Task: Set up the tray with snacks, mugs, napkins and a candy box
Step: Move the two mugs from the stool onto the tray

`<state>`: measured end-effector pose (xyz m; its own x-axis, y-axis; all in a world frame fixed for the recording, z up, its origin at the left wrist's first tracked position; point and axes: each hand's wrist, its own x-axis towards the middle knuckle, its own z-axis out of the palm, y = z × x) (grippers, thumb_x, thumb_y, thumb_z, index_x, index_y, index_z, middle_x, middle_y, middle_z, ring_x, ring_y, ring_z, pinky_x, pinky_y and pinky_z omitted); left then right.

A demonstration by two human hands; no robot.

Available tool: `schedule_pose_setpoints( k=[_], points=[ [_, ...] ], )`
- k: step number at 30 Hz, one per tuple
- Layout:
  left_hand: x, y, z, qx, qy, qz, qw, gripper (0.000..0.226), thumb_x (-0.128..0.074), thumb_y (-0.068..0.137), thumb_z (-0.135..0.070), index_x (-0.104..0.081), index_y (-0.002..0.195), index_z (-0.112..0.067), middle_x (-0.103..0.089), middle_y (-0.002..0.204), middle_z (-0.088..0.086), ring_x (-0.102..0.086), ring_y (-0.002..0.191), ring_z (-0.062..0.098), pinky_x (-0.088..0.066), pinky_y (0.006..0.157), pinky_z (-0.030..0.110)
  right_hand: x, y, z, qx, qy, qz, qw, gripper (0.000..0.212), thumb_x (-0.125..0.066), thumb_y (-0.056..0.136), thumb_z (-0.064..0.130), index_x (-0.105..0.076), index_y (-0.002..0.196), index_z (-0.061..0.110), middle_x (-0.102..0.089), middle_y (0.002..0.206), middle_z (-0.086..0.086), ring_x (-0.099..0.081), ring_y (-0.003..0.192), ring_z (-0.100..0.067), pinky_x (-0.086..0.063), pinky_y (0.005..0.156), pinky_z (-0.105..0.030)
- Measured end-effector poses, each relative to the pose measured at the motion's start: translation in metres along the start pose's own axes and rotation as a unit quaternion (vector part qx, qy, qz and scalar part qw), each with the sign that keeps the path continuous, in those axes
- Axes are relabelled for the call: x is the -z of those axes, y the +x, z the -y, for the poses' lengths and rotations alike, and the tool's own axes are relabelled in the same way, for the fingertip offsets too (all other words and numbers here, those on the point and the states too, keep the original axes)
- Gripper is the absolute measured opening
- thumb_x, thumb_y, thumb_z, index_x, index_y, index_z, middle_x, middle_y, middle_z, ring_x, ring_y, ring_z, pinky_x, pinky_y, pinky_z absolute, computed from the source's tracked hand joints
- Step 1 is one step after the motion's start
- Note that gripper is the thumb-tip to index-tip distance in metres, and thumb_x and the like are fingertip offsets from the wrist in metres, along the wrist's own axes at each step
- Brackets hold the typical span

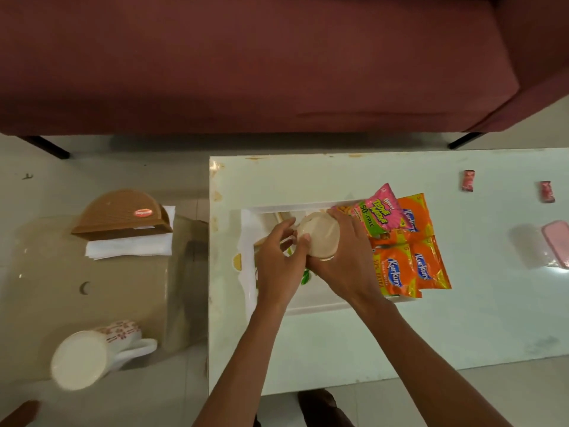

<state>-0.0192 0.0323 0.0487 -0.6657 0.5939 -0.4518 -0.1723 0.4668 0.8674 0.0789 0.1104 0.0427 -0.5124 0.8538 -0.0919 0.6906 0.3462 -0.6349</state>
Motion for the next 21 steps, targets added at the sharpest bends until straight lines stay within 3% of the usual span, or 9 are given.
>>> schedule_pose_setpoints(
  k=[2, 4, 6, 8, 10, 13, 17, 21],
  points=[
    [-0.008, 0.007, 0.000, 0.008, 0.008, 0.004, 1.000, 0.044, -0.067, 0.092, -0.027, -0.058, 0.135, -0.029, -0.065, 0.112, -0.013, -0.063, 0.093, -0.006, -0.054, 0.074, 0.008, 0.004, 0.013, -0.011, 0.035, -0.002, 0.030, 0.999, 0.084, -0.087, 0.060, 0.035, -0.047, 0.132, 0.015, -0.054, 0.127, -0.004, -0.049, 0.113, -0.019, -0.043, 0.088, -0.026],
    [-0.013, 0.014, 0.000, 0.013, 0.015, 0.017, 1.000, 0.049, -0.066, 0.093, -0.027, -0.054, 0.141, -0.027, -0.064, 0.122, -0.009, -0.063, 0.096, 0.001, -0.055, 0.075, 0.010, 0.010, 0.028, -0.019, 0.088, -0.011, 0.075, 0.993, 0.082, -0.086, 0.062, 0.029, -0.048, 0.133, 0.014, -0.054, 0.128, -0.005, -0.048, 0.115, -0.019, -0.045, 0.092, -0.030],
    [-0.018, 0.021, 0.002, 0.020, 0.019, 0.034, 0.999, 0.053, -0.067, 0.093, -0.028, -0.052, 0.143, -0.024, -0.062, 0.133, -0.003, -0.064, 0.107, 0.011, -0.059, 0.087, 0.023, 0.016, 0.046, -0.027, 0.151, -0.039, 0.143, 0.977, 0.082, -0.082, 0.065, 0.025, -0.046, 0.138, 0.012, -0.051, 0.134, -0.005, -0.047, 0.120, -0.020, -0.046, 0.097, -0.038],
    [-0.022, 0.026, 0.005, 0.039, 0.011, 0.039, 0.998, 0.056, -0.069, 0.092, -0.030, -0.051, 0.145, -0.023, -0.060, 0.138, 0.002, -0.062, 0.119, 0.021, -0.056, 0.097, 0.040, 0.019, 0.064, -0.034, 0.209, -0.085, 0.220, 0.949, 0.085, -0.081, 0.068, 0.023, -0.041, 0.142, 0.014, -0.047, 0.139, -0.003, -0.045, 0.123, -0.020, -0.047, 0.098, -0.037],
    [-0.026, 0.031, 0.012, 0.047, 0.006, 0.044, 0.998, 0.060, -0.070, 0.091, -0.032, -0.047, 0.147, -0.025, -0.059, 0.140, 0.002, -0.062, 0.121, 0.024, -0.054, 0.100, 0.043, 0.020, 0.081, -0.040, 0.249, -0.119, 0.283, 0.919, 0.088, -0.082, 0.067, 0.021, -0.036, 0.143, 0.018, -0.044, 0.140, 0.000, -0.046, 0.121, -0.018, -0.050, 0.092, -0.033],
    [-0.035, 0.035, 0.024, 0.054, 0.015, 0.054, 0.997, 0.056, -0.072, 0.088, -0.037, -0.052, 0.140, -0.027, -0.065, 0.125, -0.003, -0.066, 0.113, 0.022, -0.056, 0.095, 0.045, 0.015, 0.098, -0.048, 0.297, -0.162, 0.341, 0.877, 0.094, -0.082, 0.065, 0.018, -0.029, 0.143, 0.026, -0.039, 0.140, 0.005, -0.047, 0.119, -0.016, -0.053, 0.082, -0.028],
    [-0.050, 0.035, 0.037, 0.081, -0.024, 0.024, 0.996, 0.048, -0.077, 0.083, -0.038, -0.054, 0.123, -0.024, -0.065, 0.107, -0.008, -0.068, 0.107, 0.024, -0.059, 0.089, 0.049, 0.009, 0.105, -0.059, 0.361, -0.223, 0.362, 0.830, 0.102, -0.085, 0.059, 0.009, -0.029, 0.140, 0.034, -0.033, 0.139, 0.008, -0.050, 0.119, -0.018, -0.060, 0.069, -0.031],
    [-0.063, 0.035, 0.041, 0.080, -0.033, 0.001, 0.996, 0.041, -0.077, 0.083, -0.043, -0.049, 0.109, -0.027, -0.061, 0.097, -0.020, -0.072, 0.098, 0.022, -0.061, 0.084, 0.046, 0.012, 0.110, -0.068, 0.349, -0.222, 0.374, 0.830, 0.108, -0.088, 0.057, 0.007, -0.028, 0.140, 0.040, -0.028, 0.142, 0.008, -0.054, 0.116, -0.024, -0.057, 0.059, -0.019]
  ],
)
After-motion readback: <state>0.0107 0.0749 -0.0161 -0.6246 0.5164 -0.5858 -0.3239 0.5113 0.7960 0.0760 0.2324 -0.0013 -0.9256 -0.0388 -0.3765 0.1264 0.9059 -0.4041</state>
